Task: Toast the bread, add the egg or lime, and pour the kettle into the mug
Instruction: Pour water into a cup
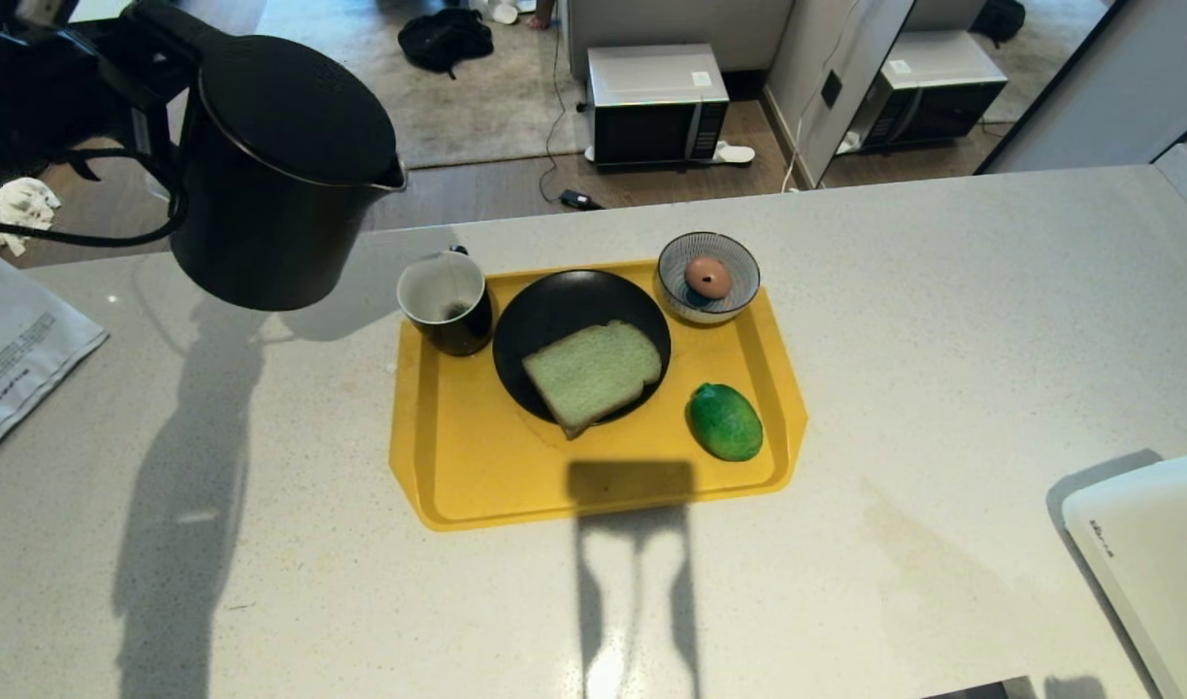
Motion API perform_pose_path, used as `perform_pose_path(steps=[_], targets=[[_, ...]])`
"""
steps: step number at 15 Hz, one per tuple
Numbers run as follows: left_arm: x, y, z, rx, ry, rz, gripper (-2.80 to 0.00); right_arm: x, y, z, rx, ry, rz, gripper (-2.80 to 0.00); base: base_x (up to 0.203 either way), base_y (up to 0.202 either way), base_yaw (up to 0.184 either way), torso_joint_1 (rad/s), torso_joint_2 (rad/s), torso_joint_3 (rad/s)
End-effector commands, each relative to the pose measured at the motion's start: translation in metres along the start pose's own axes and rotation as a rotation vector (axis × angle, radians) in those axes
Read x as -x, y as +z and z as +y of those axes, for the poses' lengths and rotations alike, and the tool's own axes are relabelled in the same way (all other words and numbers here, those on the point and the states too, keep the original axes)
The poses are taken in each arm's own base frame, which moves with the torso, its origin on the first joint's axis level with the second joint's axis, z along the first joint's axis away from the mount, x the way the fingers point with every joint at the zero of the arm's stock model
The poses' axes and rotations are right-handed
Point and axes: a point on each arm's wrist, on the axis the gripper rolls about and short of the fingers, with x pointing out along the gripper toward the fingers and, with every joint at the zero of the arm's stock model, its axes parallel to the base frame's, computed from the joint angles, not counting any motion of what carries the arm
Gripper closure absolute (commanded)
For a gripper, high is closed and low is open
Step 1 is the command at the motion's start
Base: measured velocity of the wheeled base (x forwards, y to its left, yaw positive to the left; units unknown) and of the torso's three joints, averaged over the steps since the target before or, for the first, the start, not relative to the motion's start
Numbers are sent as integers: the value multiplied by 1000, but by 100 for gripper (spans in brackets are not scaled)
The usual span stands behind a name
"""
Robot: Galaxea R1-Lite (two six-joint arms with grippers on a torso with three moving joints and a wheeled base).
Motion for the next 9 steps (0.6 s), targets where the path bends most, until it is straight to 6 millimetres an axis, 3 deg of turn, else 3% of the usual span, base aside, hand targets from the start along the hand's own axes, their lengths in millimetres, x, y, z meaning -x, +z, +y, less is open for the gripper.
perform_pose_path(steps=[1, 9], targets=[[-3, -7, -2, -36, -14, 6, 0, 0, 0, 0, 1, 0, 1, 0, 0, 0, 0, 0, 0, 0], [-9, -23, -8, -182, -45, 47, 0, 0, 0, 0, 1, 0, 1, 0, 0, 0, 0, 0, 0, 0]])
